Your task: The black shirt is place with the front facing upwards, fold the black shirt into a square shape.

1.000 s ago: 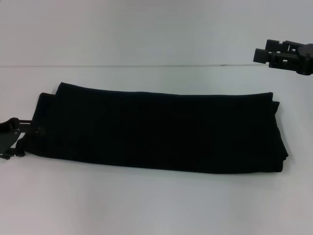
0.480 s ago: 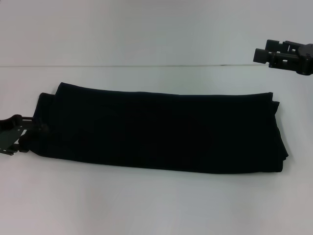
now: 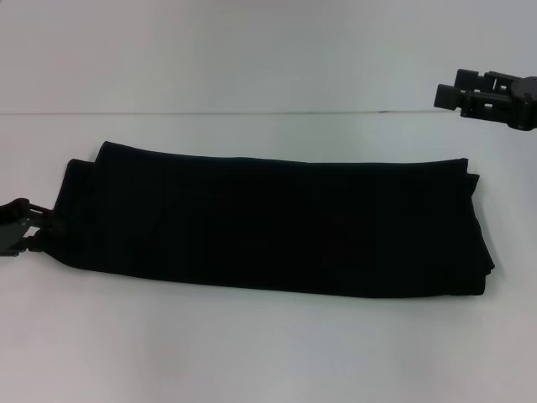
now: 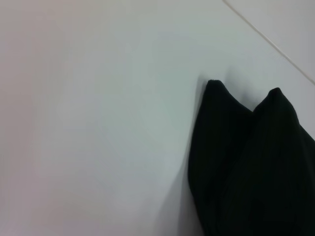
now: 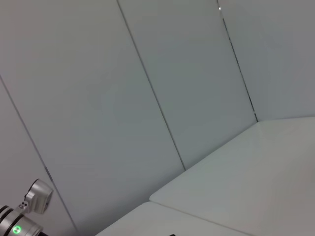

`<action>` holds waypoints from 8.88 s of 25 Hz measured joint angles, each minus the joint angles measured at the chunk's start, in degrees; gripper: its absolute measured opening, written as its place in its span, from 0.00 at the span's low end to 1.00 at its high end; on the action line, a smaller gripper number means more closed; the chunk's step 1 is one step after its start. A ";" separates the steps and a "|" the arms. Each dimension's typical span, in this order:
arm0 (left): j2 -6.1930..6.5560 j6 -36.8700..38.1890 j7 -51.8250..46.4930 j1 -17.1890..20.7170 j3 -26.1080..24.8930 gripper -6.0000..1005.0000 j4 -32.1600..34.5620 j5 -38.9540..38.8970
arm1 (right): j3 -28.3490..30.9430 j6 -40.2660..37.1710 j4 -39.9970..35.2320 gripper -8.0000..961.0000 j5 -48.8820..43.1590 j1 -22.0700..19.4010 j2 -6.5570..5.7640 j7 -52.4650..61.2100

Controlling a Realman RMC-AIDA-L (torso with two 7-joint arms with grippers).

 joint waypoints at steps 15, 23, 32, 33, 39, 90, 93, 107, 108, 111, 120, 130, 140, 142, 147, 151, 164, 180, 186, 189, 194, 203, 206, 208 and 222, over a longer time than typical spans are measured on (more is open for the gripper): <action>-0.29 -1.47 1.08 0.12 0.02 0.13 -0.31 0.18 | -0.05 0.00 0.11 0.95 0.43 -0.46 0.08 -0.55; -0.56 -0.71 3.21 2.01 -0.42 0.06 1.05 -0.07 | 0.05 1.07 0.60 0.95 0.94 -0.48 1.14 -1.64; -0.41 4.88 12.17 9.90 -8.85 0.07 8.63 -5.49 | 0.17 2.70 1.89 0.95 4.12 -0.62 2.52 -2.09; -0.19 5.38 12.76 10.68 -9.73 0.07 9.51 -5.58 | 0.18 3.20 2.37 0.95 4.44 -0.62 2.53 -2.10; 1.91 6.92 13.86 14.82 -14.40 0.07 13.82 -5.65 | 0.18 5.74 4.52 0.95 5.25 -0.63 2.61 -2.37; -18.06 32.05 58.71 -0.21 -0.84 0.58 -9.72 -44.69 | -3.49 6.26 6.33 0.95 -3.51 -0.90 -3.73 20.58; -15.90 31.44 60.46 1.04 -0.46 0.72 -6.96 -44.67 | -6.62 7.14 7.59 0.95 -6.97 1.69 -5.15 27.22; -10.06 27.08 75.04 5.84 0.37 0.94 -1.90 -40.70 | -18.23 21.66 17.74 0.95 -12.62 8.80 -3.30 35.76; -10.07 27.25 75.63 5.96 0.40 0.94 -1.67 -40.43 | -18.72 22.59 18.29 0.95 -12.63 9.02 -2.90 35.88; -10.11 27.92 77.77 6.43 0.46 0.94 -1.20 -39.85 | -19.18 23.99 19.16 0.95 -12.65 9.18 -1.89 36.01; -10.43 27.28 78.44 6.58 0.17 0.94 -1.11 -39.82 | -19.68 27.34 22.77 0.95 -12.68 8.38 0.24 36.86; -10.51 27.17 79.12 6.59 -0.79 0.94 -1.15 -40.95 | -19.01 30.44 23.23 0.95 -11.72 7.62 4.07 36.07; -10.48 27.21 79.16 6.59 -0.86 0.94 -1.36 -41.20 | -18.43 28.65 22.95 0.95 -8.72 7.63 4.10 34.55; -10.47 27.23 79.17 6.59 -0.88 0.94 -1.41 -41.22 | -18.42 28.50 22.84 0.95 -8.52 7.63 4.01 34.53; -10.46 27.19 79.18 6.59 -0.88 0.94 -1.51 -41.25 | -18.32 28.08 22.28 0.94 -8.03 7.58 4.16 34.23; -10.47 27.17 79.18 6.55 -0.88 0.94 -1.53 -41.25 | -18.26 28.14 22.24 0.86 -6.68 7.21 4.27 32.78; -10.55 27.04 79.18 6.10 -0.80 0.94 -1.63 -41.25 | -17.84 28.50 22.15 0.22 -4.77 6.84 4.69 29.37; -10.55 26.44 79.18 6.17 -0.81 0.94 -1.61 -41.24 | -16.48 28.18 20.15 0.05 -3.34 7.02 4.90 27.15; -10.56 26.37 79.18 6.15 -0.89 0.94 -1.62 -41.25 | -16.71 25.94 18.07 0.05 -3.27 7.39 5.07 27.15; -10.62 26.31 79.13 6.15 -0.88 0.94 -1.61 -41.29 | -16.51 24.97 17.32 0.04 -3.27 7.61 5.09 27.17; -10.64 25.96 78.98 6.20 -0.88 0.94 -1.63 -41.39 | -16.47 23.43 15.15 0.04 -3.17 7.89 5.07 27.61; -10.86 25.75 78.79 6.14 -0.88 0.94 -1.71 -41.42 | -16.88 24.49 14.97 0.06 -3.40 8.32 3.97 27.81; -11.06 25.75 78.76 6.15 -0.88 0.94 -1.71 -41.42 | -17.78 25.73 15.54 0.07 -3.52 8.34 4.00 27.85; -11.10 25.73 78.75 6.15 -0.88 0.94 -1.71 -41.43 | -18.83 26.64 15.67 0.08 -3.55 8.32 4.28 27.86; -11.20 22.58 76.89 5.72 -4.30 0.94 -1.71 -41.42 | -19.58 31.32 10.66 0.30 -3.27 3.70 3.78 27.68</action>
